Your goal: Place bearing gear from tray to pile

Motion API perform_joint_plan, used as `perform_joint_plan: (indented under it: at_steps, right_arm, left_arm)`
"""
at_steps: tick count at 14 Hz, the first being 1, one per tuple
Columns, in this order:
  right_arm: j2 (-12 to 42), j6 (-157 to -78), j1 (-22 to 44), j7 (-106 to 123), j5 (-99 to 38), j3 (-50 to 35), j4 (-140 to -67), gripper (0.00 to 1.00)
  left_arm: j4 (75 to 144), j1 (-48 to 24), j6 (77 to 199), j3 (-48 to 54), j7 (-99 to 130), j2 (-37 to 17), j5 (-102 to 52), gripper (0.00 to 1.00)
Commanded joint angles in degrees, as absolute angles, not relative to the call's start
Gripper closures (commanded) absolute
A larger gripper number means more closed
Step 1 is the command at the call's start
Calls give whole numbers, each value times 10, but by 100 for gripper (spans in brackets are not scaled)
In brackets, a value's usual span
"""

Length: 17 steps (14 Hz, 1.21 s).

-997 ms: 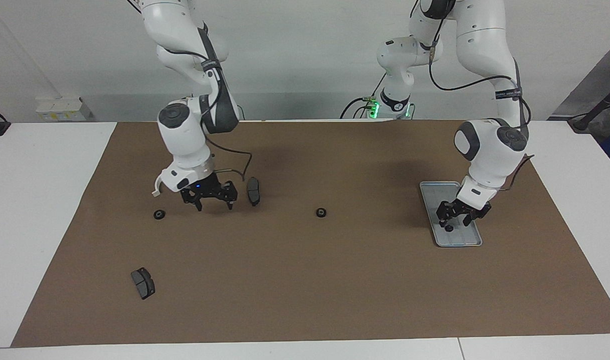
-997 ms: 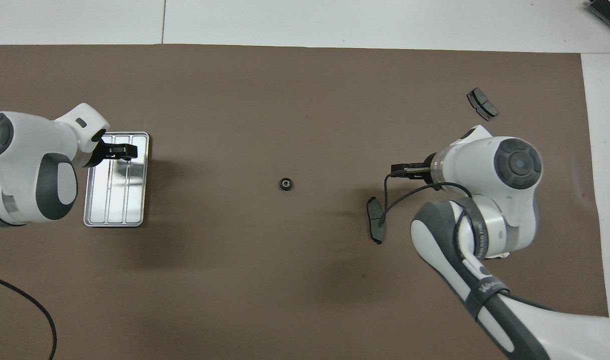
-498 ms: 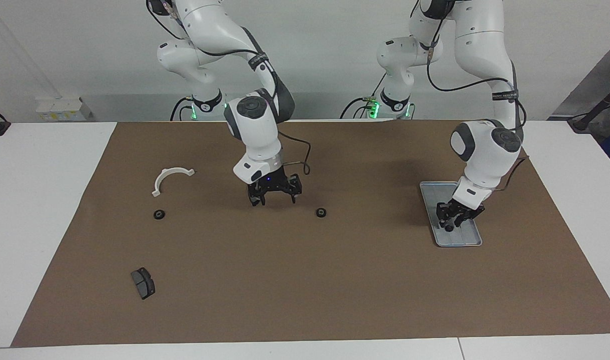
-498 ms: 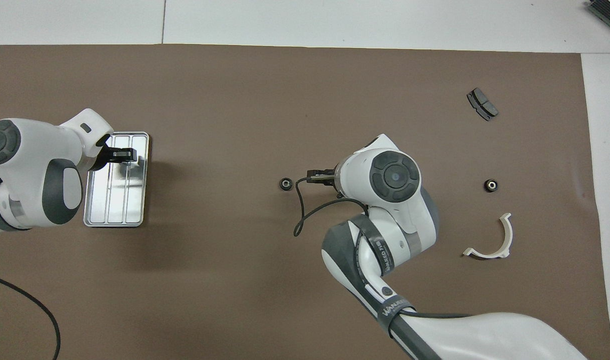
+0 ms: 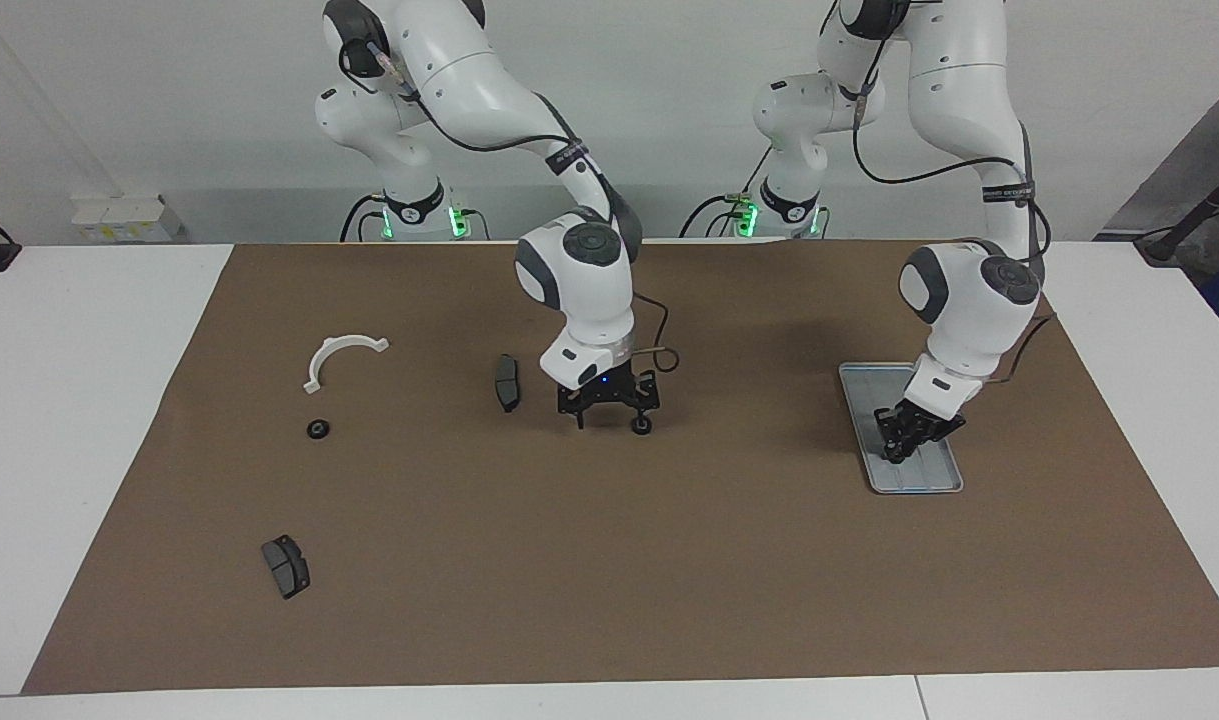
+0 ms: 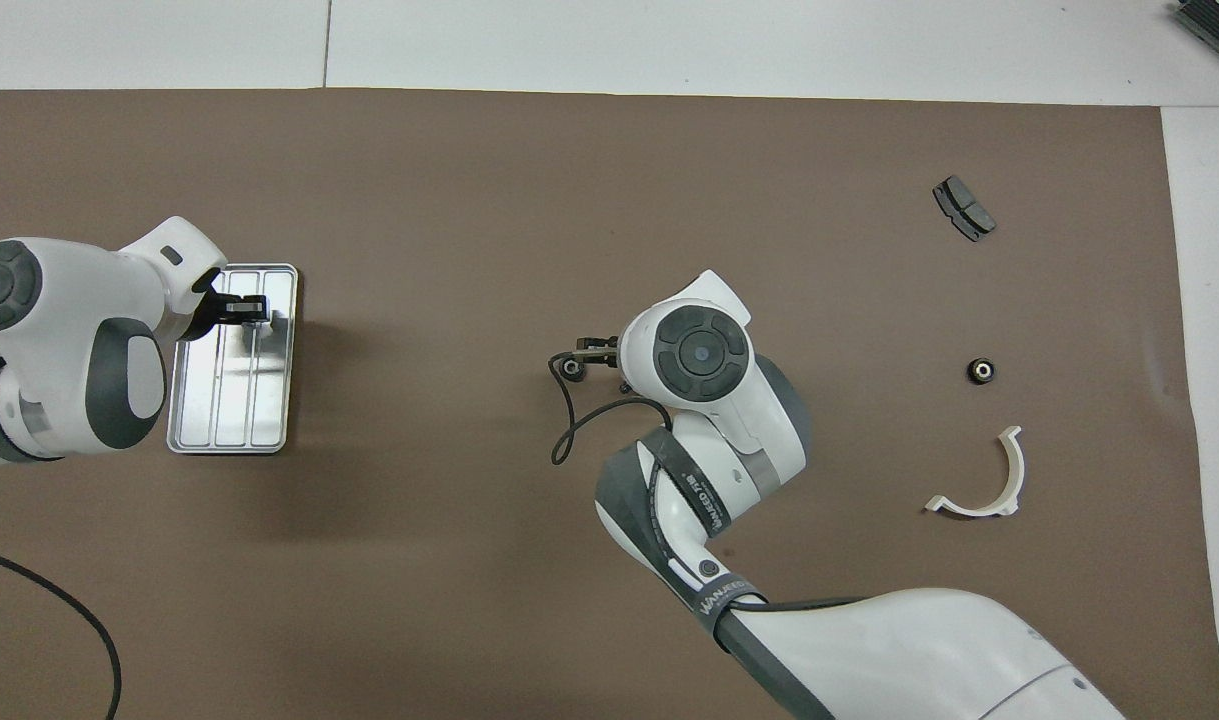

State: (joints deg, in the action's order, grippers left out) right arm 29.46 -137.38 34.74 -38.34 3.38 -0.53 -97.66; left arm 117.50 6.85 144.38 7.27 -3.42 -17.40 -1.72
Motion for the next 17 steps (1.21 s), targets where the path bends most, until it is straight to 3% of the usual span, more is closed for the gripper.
perform_joint_plan:
  at_steps: [1,4,11,13,16,17]
  right_arm:
    - [331,-1370,355,-401,47,-4,-934,2]
    - [330,-1371,370,-402,47,-4,-940,13]
    - [329,-1394,377,-403,52,-4,-964,31]
    - [328,-1391,377,-403,53,-4,-966,46]
    - [326,-1389,378,-418,54,-3,-958,89]
    - [323,-1388,376,-422,54,-2,-959,97]
  left_arm:
    - [1185,62,1461,69,-42,-173,-19,85]
    - [1168,62,1450,69,-40,-177,-18,91]
    - [1070,4,1361,72,64,-180,-24,92]
    - [1070,-32,1365,71,132,-179,-24,92]
    - [1071,-79,1372,72,206,-178,-24,92]
    - [1071,-96,1377,71,234,-178,-24,92]
